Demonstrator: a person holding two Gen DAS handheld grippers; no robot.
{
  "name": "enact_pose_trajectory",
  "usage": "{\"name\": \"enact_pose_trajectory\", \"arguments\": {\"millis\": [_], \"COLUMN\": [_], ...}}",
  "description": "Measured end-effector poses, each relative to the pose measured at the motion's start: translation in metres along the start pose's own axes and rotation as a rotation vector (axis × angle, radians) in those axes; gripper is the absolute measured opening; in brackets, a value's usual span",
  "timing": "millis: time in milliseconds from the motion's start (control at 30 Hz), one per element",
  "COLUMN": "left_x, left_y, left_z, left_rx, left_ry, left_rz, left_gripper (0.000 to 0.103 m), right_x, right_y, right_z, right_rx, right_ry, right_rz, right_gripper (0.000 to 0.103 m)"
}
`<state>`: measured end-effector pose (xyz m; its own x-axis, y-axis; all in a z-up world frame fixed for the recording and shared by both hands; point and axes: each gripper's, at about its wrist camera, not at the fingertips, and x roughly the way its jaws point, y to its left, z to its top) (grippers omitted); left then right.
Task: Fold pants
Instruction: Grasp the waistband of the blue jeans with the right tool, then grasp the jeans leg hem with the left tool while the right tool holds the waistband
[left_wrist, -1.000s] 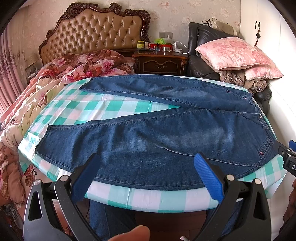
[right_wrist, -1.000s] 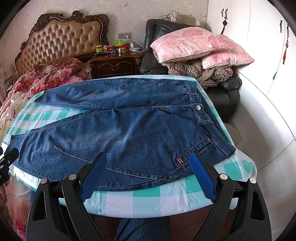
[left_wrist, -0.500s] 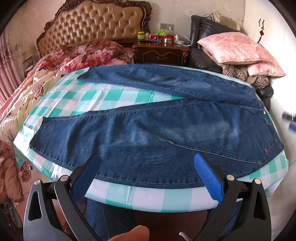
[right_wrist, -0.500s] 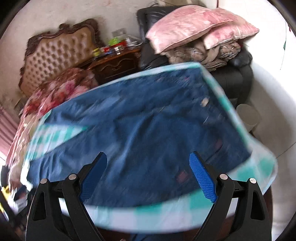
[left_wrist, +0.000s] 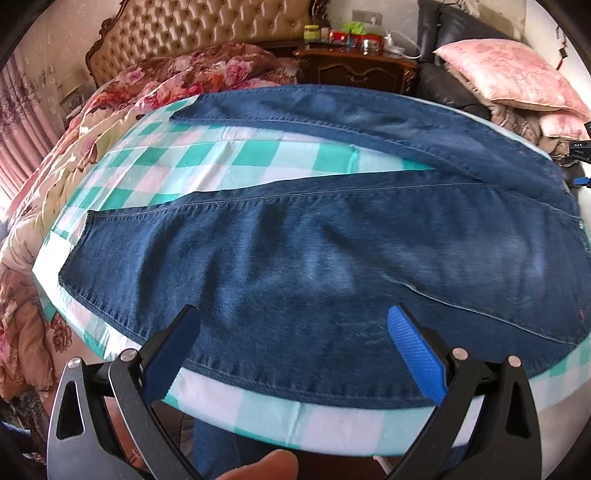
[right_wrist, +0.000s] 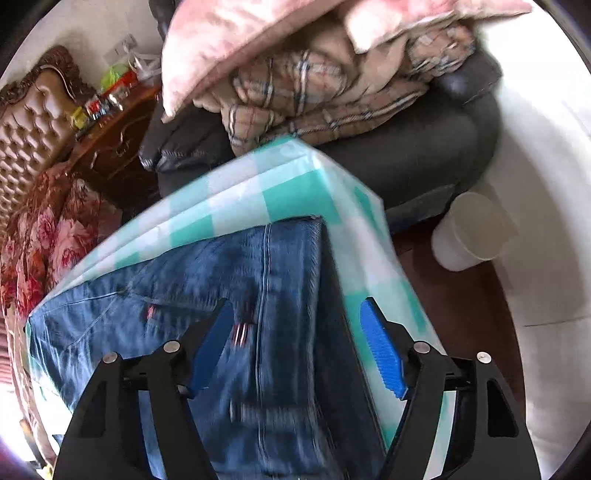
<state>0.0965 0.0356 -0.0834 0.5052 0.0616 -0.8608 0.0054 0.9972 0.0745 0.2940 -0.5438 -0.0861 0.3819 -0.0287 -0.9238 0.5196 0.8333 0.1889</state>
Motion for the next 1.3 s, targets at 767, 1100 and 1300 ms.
{"name": "enact_pose_trajectory", "arguments": {"millis": [767,1100,1300], "left_x": [0.028,0.167,0.232], "left_y": [0.028,0.047,0.052], "left_z": [0.119,0.238,0.267], "left_rx": [-0.119,-0.486,-0.65], "left_ry": [-0.085,0.135,0.225], "left_rz": [-0.246,-0.835,-0.744], "left_gripper": [0.101,0.066,0.048], "right_x": [-0.134,-0.168,-0.171], "right_y": [0.038,0.01,0.01], "right_z": [-0.092,-0.239,-0.236], "right_rx": [-0.369,-0.367,-0.36], "right_ry": [-0.391,-0.388,-0.388], "right_rz": [0.275,0.45,0.437], "right_gripper": [0.013,0.013,0.013]}}
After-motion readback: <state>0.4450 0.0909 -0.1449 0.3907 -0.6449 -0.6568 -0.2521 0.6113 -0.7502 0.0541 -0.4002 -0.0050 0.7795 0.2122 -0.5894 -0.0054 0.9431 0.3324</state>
